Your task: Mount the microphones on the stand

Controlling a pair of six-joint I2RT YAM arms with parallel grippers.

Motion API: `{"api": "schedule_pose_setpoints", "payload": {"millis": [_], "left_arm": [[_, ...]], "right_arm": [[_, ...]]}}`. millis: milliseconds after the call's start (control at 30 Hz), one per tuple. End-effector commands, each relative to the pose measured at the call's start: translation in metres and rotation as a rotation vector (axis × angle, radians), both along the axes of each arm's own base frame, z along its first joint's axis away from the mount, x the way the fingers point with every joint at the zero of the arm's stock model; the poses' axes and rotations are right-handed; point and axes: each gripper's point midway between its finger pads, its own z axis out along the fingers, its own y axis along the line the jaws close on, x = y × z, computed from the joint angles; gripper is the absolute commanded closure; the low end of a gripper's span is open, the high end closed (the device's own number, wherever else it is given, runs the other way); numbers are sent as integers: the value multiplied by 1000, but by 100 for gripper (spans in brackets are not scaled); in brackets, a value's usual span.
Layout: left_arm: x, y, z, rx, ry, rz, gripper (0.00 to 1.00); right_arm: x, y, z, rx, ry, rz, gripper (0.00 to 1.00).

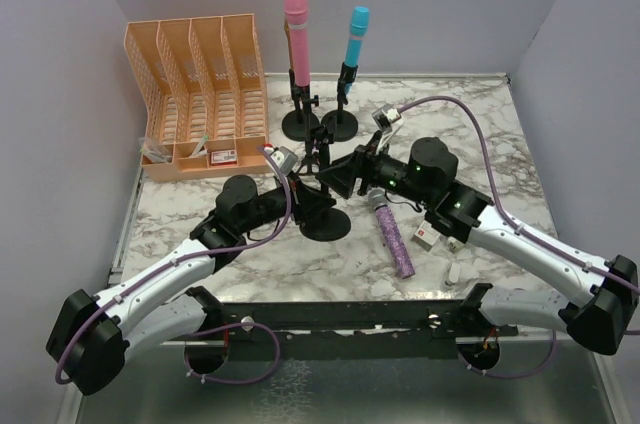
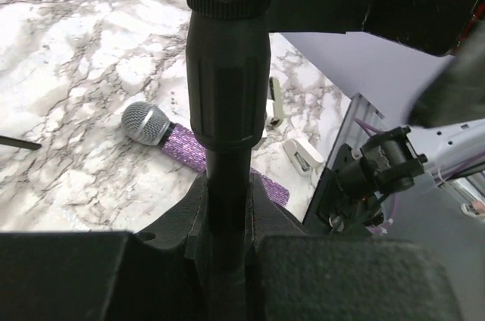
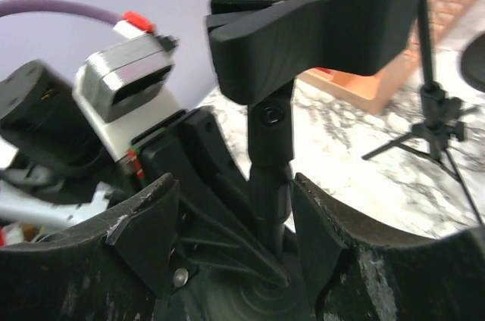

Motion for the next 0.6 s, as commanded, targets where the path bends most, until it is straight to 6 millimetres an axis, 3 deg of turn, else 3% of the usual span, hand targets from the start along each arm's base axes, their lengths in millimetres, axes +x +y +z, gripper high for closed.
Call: {"api": "schedule_pose_setpoints", "payload": {"millis": [0, 67, 267, 400, 567], "left_arm": [[15, 3, 25, -49, -82, 67, 100], [16, 4, 22, -43, -79, 77, 100], [18, 6, 18, -37, -76, 91, 100], [13, 5, 16, -36, -75, 69, 100], [-6, 1, 13, -36, -80, -30, 100]], "right_arm": [[41, -20, -23, -125, 54, -333, 36], [44, -23, -31, -155, 67, -377, 36], [31, 6, -42, -171, 76, -211, 42], [26, 16, -29, -92, 30, -155, 49], [18, 22, -24, -83, -15, -78, 70]]}}
